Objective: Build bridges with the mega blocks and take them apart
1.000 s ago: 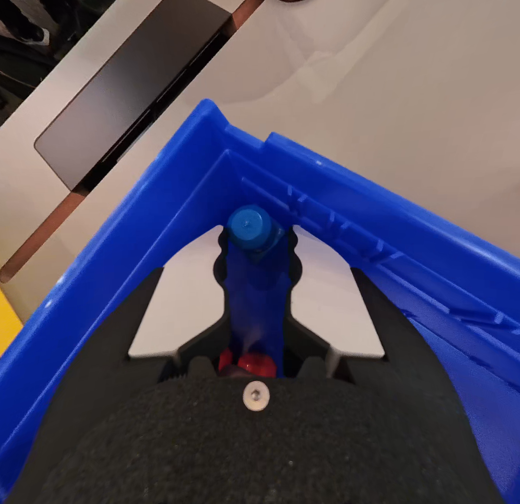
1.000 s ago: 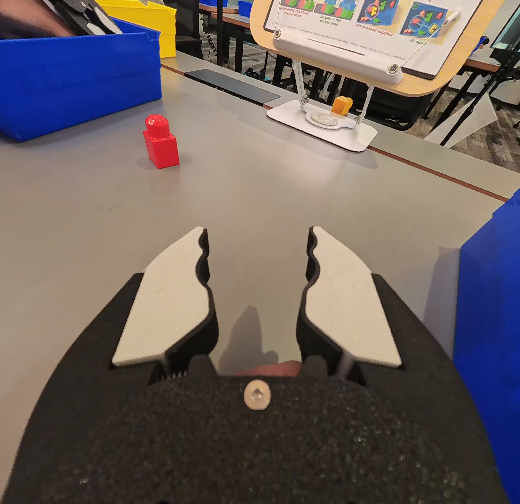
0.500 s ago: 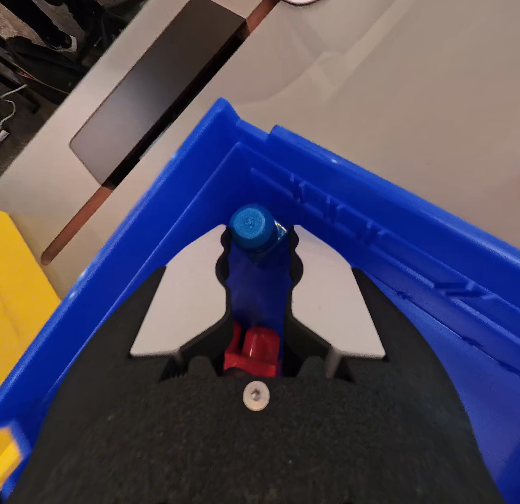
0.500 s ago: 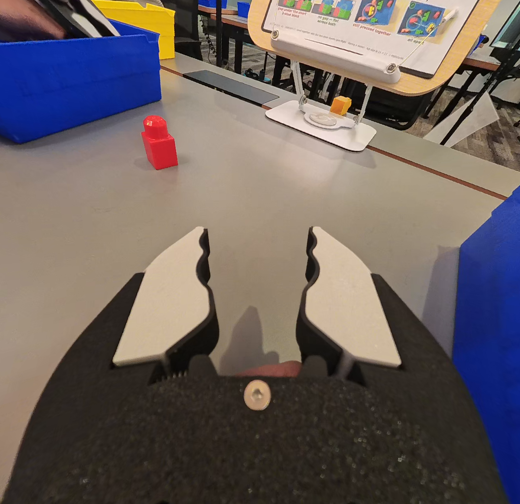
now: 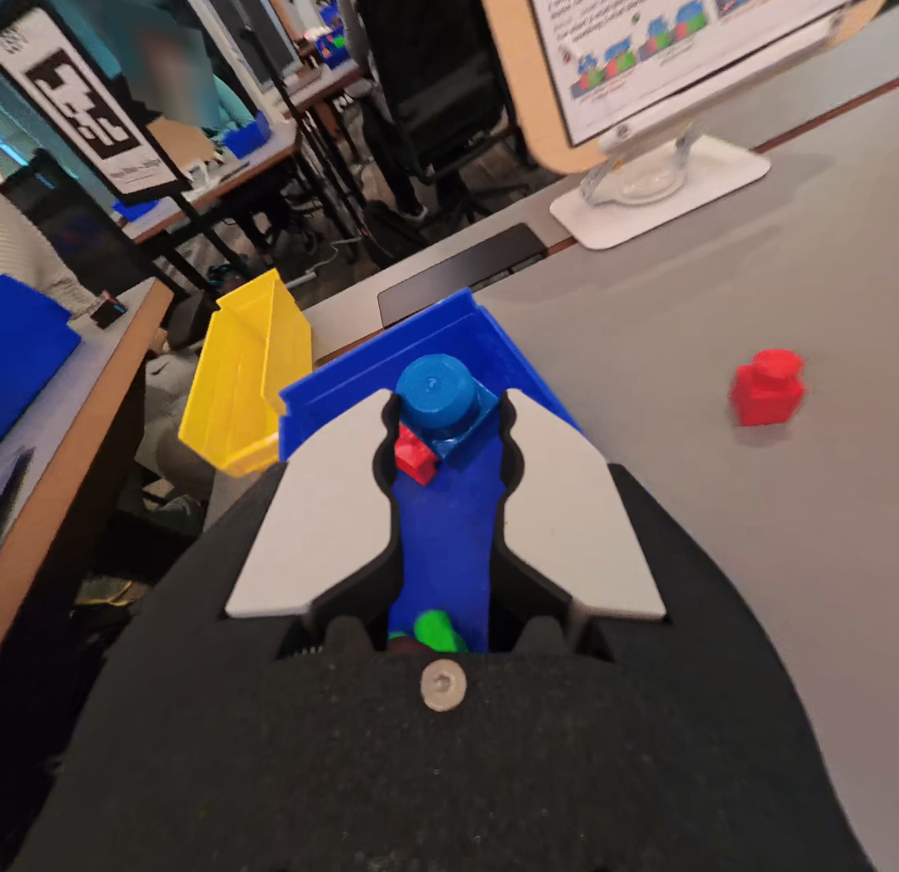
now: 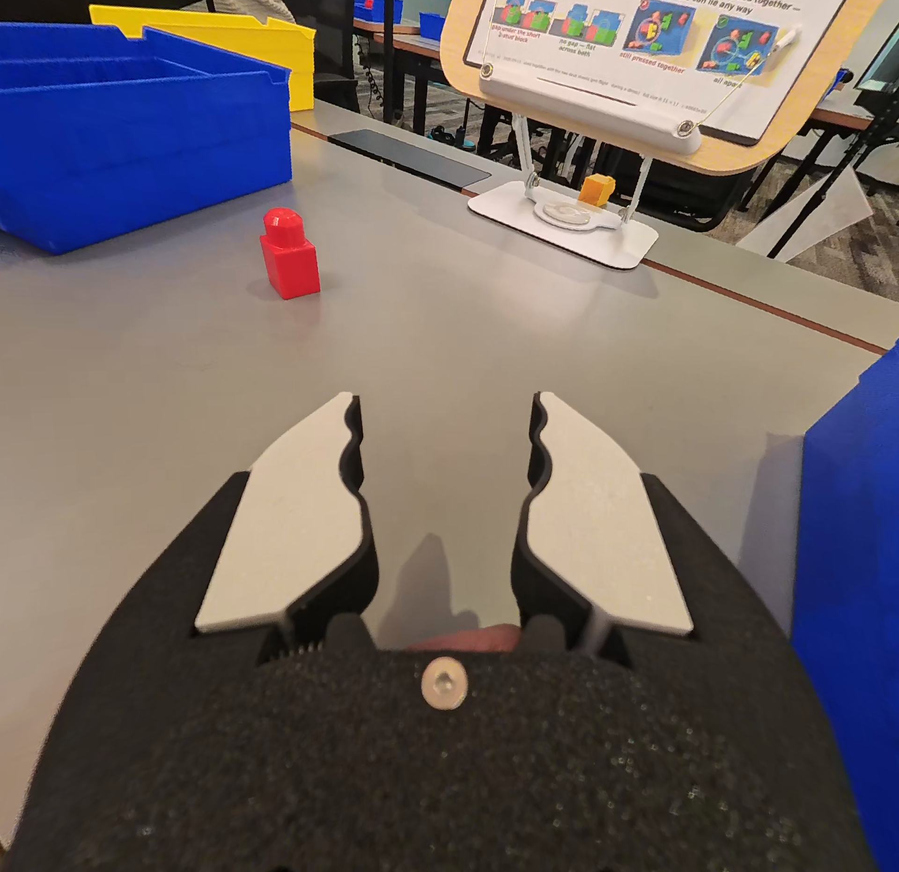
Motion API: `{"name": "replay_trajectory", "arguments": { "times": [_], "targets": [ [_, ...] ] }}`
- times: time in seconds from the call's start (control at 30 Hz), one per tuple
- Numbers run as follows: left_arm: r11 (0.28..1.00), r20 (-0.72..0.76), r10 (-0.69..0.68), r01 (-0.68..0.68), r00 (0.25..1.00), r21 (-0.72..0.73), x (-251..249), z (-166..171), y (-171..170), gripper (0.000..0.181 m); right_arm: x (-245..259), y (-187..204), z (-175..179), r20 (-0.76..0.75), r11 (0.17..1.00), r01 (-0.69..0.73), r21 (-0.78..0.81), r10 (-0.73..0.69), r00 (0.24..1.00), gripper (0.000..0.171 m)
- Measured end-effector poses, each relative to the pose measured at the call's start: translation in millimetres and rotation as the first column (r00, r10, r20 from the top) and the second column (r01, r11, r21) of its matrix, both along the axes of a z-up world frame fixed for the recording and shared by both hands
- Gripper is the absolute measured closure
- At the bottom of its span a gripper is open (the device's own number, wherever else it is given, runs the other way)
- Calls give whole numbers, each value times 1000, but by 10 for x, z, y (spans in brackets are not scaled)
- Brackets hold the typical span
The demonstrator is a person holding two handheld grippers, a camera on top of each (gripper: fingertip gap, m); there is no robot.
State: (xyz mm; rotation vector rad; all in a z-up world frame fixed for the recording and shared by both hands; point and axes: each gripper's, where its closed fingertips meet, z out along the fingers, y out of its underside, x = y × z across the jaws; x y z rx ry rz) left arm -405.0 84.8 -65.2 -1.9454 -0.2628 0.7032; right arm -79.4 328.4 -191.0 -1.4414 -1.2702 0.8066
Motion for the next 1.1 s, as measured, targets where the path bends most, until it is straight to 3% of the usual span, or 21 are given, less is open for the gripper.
{"name": "replay_trajectory", "arguments": {
  "times": [0.2,0.47,0.7,0.8,0.93,1.1],
  "targets": [
    [996,-11,41,-40,999,77,1129,-358,-240,142,-12,-34,-18,1,1000,-10,-4,10,1000,105],
    [984,225,38,-75,974,160,1992,-1022,-290,142,11,-11,16,-11,1000,-2,1,2,1000,105],
    [992,223,9,-36,975,119,2038,-1088,-259,143,8,-23,17,-7,1000,-6,8,6,1000,105],
    [997,150,-43,32,988,76,1925,-1035,-210,142,10,-21,19,-5,1000,-5,10,5,1000,106],
    [979,187,-205,201,961,42,1859,-939,93,142,16,-12,32,-9,1000,-4,9,4,1000,106],
    [918,131,-385,394,914,-51,1772,-878,736,143,31,-4,35,-11,1000,-2,10,2,1000,106]
  ]
}}
